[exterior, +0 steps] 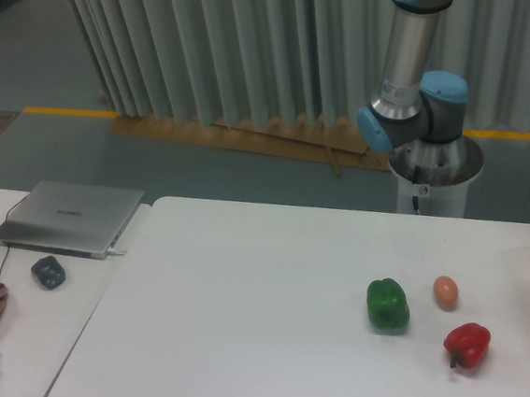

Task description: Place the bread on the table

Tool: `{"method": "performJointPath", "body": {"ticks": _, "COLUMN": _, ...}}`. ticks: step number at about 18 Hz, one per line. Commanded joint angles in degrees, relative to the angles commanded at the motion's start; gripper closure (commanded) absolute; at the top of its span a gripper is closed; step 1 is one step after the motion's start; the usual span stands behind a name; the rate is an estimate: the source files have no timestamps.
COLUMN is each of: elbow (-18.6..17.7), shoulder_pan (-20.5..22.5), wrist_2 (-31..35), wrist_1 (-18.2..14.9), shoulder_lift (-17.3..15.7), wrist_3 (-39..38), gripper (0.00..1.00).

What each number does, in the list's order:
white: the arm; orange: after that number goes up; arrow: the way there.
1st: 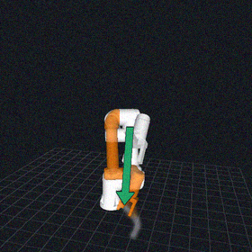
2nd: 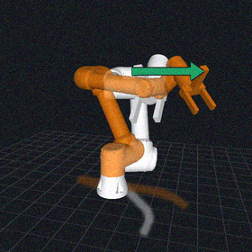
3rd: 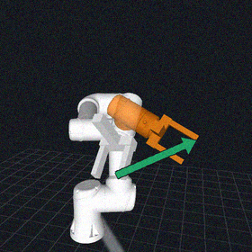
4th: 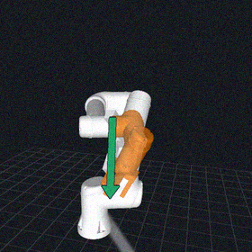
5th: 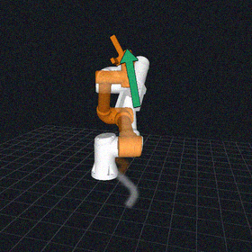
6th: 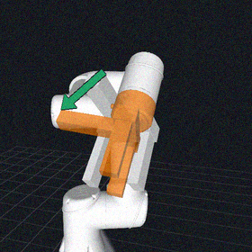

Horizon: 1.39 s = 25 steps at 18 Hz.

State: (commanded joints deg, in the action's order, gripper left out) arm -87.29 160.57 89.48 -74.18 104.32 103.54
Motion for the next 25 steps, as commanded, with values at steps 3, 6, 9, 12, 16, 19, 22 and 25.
{"method": "performJointPath", "body": {"ticks": 3, "elbow": 0.54, "shoulder_pan": 0.61, "wrist_2": -0.09, "wrist_1": 0.79, "shoulder_lift": 0.70, "wrist_3": 0.17, "gripper": 0.00}}
{"method": "performJointPath", "body": {"ticks": 6, "elbow": 0.72, "shoulder_pan": 0.79, "wrist_2": 0.08, "wrist_1": 0.88, "shoulder_lift": 0.71, "wrist_3": 0.44, "gripper": 0.00}}
{"method": "performJointPath", "body": {"ticks": 9, "elbow": -0.07, "shoulder_pan": 0.97, "wrist_2": 0.00, "wrist_1": 2.80, "shoulder_lift": 0.27, "wrist_3": 0.70, "gripper": 0.00}}
{"method": "performJointPath", "body": {"ticks": 12, "elbow": -0.07, "shoulder_pan": 1.06, "wrist_2": 0.09, "wrist_1": 3.17, "shoulder_lift": 0.27, "wrist_3": 1.05, "gripper": 0.00}}
{"method": "performJointPath", "body": {"ticks": 16, "elbow": -0.43, "shoulder_pan": 0.88, "wrist_2": 0.00, "wrist_1": 3.34, "shoulder_lift": 0.62, "wrist_3": 0.44, "gripper": 0.00}}
{"method": "performJointPath", "body": {"ticks": 19, "elbow": -0.43, "shoulder_pan": 0.88, "wrist_2": -0.09, "wrist_1": 3.34, "shoulder_lift": 0.70, "wrist_3": 0.00, "gripper": 0.00}}
{"method": "performJointPath", "body": {"ticks": 22, "elbow": -0.43, "shoulder_pan": 0.97, "wrist_2": -0.09, "wrist_1": 3.34, "shoulder_lift": 0.71, "wrist_3": -0.09, "gripper": 0.00}}
{"method": "performJointPath", "body": {"ticks": 25, "elbow": -0.43, "shoulder_pan": 0.97, "wrist_2": 0.17, "wrist_1": 3.69, "shoulder_lift": 0.79, "wrist_3": -1.14, "gripper": 0.00}}
